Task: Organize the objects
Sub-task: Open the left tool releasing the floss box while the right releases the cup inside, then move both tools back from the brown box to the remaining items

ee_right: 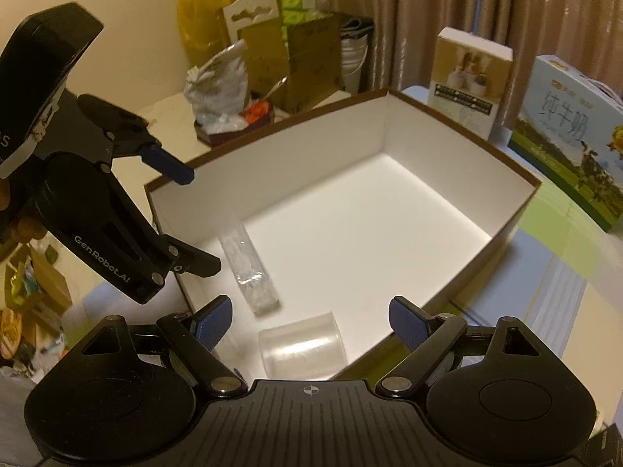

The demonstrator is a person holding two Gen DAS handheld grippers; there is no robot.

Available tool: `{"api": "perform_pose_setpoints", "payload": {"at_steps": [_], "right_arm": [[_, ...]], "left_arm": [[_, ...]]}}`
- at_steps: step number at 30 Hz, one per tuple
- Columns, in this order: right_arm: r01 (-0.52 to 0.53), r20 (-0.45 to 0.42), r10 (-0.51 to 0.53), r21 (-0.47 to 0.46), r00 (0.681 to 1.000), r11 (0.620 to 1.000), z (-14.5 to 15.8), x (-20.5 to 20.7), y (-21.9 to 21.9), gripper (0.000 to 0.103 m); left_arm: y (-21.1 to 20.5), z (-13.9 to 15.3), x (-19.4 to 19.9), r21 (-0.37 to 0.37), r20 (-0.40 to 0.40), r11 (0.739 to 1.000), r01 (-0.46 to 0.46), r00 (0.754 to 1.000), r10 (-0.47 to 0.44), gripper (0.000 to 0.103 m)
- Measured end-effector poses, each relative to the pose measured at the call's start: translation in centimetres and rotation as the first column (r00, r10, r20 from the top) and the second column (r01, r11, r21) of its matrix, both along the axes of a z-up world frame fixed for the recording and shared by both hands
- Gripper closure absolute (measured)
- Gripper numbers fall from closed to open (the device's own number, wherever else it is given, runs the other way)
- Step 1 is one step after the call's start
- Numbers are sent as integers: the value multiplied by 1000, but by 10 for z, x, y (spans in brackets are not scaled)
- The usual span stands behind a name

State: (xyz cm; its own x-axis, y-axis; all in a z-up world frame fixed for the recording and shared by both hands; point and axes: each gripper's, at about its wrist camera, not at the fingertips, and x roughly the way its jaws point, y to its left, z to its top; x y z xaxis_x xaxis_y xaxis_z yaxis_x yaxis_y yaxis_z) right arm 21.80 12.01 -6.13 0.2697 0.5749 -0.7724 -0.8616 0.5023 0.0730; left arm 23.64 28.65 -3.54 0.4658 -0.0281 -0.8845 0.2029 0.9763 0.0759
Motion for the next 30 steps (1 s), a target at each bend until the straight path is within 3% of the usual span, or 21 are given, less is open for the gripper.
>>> {"api": "perform_pose_setpoints", "payload": {"at_steps": [12, 30], "right_arm": [[82, -19, -80, 91, 997, 992, 22, -25, -48, 18], [164, -75, -155, 129, 985, 978, 28, -52, -145, 18]], "left_arm": [[-29, 26, -36, -41, 57, 999, -25, 998, 27, 9], [-110, 28, -67, -90, 42, 995, -44, 998, 48, 9]]}}
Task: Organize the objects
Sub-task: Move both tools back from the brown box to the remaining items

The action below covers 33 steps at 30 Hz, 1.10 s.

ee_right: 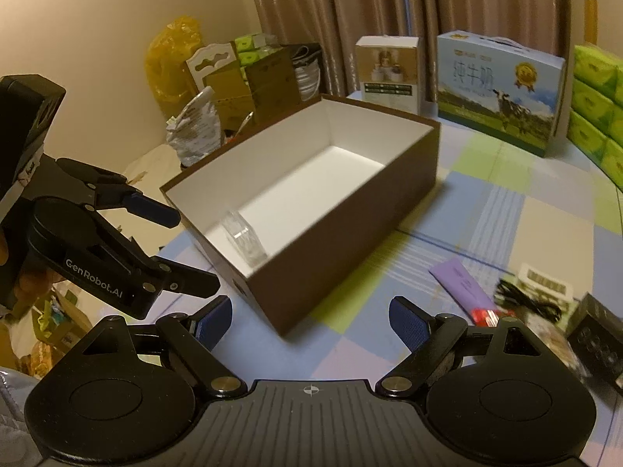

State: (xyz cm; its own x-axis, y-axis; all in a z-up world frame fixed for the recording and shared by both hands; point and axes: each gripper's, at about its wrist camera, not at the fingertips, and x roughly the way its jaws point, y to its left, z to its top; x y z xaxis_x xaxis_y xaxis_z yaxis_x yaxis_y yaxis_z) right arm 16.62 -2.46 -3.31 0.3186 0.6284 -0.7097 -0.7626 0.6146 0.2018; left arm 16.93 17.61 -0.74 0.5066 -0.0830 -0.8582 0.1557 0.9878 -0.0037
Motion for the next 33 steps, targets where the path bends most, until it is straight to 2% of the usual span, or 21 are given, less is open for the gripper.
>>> {"api": "perform_pose_setpoints", "payload": {"at_steps": [7, 16, 26, 33], "right_arm": [[32, -15, -32, 2, 999, 999, -1, -2, -37, 18], [153, -37, -152, 14, 988, 988, 1, 7, -93, 18], [331, 4, -331, -45, 944, 943, -11, 28, -164, 18], [414, 31, -413, -78, 910, 907, -22, 44, -207, 18]], "left_arm": [[-34, -3, -2, -5, -10, 1000, 3, 1000, -4, 9], [-83, -10, 7, -13, -17, 1000, 27, 999, -28, 9], [-133, -28, 34, -27, -22, 998, 54, 998, -55, 10], [-163, -41, 58, -28, 14, 997, 78, 997, -78, 10]]}}
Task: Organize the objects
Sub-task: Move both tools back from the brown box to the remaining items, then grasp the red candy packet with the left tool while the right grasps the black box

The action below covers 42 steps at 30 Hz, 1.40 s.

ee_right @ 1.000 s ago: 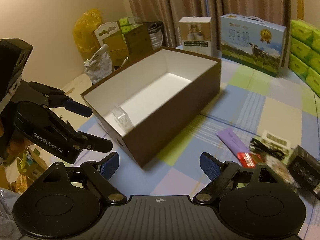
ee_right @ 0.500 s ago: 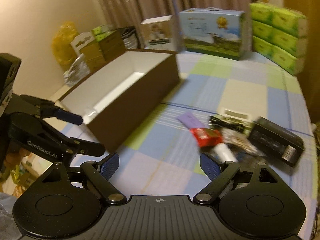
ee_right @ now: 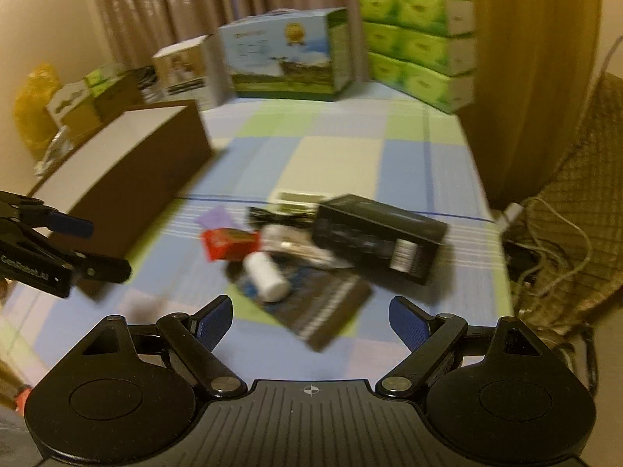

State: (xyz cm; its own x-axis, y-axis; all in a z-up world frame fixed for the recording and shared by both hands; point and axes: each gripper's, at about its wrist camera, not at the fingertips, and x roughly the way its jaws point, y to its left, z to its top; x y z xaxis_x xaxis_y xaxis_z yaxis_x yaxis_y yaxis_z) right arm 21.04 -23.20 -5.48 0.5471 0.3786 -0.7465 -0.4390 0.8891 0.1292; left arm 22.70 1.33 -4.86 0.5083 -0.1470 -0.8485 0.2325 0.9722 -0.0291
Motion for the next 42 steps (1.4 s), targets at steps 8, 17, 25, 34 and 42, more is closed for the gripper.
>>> {"api": "perform_pose_setpoints", "payload": {"at_steps": [8, 17, 25, 34, 42], "right_arm": [[-9, 85, 18, -107, 996, 994, -17, 15, -21, 26], [-115, 241, 210, -355, 947, 928, -50, 38, -19, 41], [-186, 225, 289, -390, 930, 902, -63, 58, -15, 41], [-206, 217, 305, -384, 927, 900, -65, 64, -17, 41], [-243, 228, 367, -436, 902, 867, -74, 67, -10, 41]], "left_arm": [[-20, -14, 23, 6, 41, 999, 41, 998, -42, 15], [-29, -30, 49, 16, 58, 999, 40, 997, -41, 21], [-41, -43, 70, 56, 61, 988, 147, 987, -150, 31], [-58, -70, 94, 110, -13, 954, 277, 961, -278, 58], [-55, -75, 88, 78, -19, 954, 289, 957, -289, 81]]}}
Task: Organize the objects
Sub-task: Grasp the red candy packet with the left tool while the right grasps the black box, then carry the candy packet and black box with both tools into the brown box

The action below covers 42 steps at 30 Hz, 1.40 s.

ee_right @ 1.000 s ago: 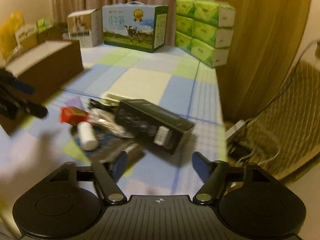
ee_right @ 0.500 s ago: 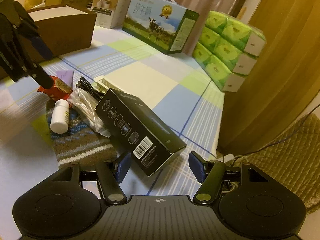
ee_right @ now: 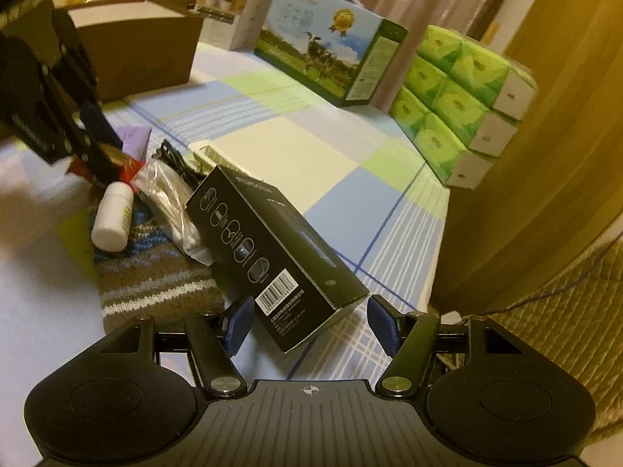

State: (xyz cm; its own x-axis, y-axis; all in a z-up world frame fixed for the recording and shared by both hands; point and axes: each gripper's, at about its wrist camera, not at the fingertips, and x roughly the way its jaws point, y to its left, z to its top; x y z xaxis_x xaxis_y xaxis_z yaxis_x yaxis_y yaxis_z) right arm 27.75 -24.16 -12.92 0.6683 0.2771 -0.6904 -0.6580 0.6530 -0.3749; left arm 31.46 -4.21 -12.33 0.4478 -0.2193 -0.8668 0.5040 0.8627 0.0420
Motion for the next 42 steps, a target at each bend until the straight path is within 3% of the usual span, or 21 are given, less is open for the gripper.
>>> {"api": "perform_pose_setpoints", "payload": {"at_steps": [4, 11, 12, 17, 20, 23, 26, 28, 33, 42], "right_arm": [[-51, 22, 52, -50, 998, 997, -9, -2, 7, 41], [-144, 136, 195, -319, 971, 937, -46, -12, 25, 41], [-143, 143, 196, -320, 970, 937, -48, -11, 24, 48], [-102, 90, 121, -192, 989, 976, -29, -8, 14, 56], [-3, -47, 1, -24, 999, 1000, -6, -3, 5, 60], [154, -224, -121, 138, 967, 978, 12, 3, -13, 61], [293, -366, -203, 210, 908, 933, 22, -1, -29, 62], [353, -420, -238, 220, 876, 909, 28, -9, -34, 62], [395, -485, -272, 170, 831, 903, 35, -24, -38, 62], [370, -402, -286, 148, 870, 917, 37, -8, -17, 52]], "left_arm": [[10, 6, -8, -42, 5, 997, -64, 998, 64, 81], [31, 10, -19, -86, -8, 982, -167, 986, 167, 81], [33, 10, -20, -89, -8, 980, -180, 984, 180, 81], [45, 13, -27, -93, -3, 968, -232, 972, 233, 81], [51, 13, -31, -96, -6, 963, -252, 968, 253, 81], [55, 11, -36, -92, -15, 959, -269, 963, 269, 81], [60, 8, -43, -93, -30, 954, -286, 958, 285, 81], [63, 7, -48, -96, -42, 950, -297, 955, 294, 81], [70, 5, -62, -105, -61, 941, -321, 947, 316, 81], [77, 12, -66, -125, -44, 924, -360, 933, 357, 81]]}}
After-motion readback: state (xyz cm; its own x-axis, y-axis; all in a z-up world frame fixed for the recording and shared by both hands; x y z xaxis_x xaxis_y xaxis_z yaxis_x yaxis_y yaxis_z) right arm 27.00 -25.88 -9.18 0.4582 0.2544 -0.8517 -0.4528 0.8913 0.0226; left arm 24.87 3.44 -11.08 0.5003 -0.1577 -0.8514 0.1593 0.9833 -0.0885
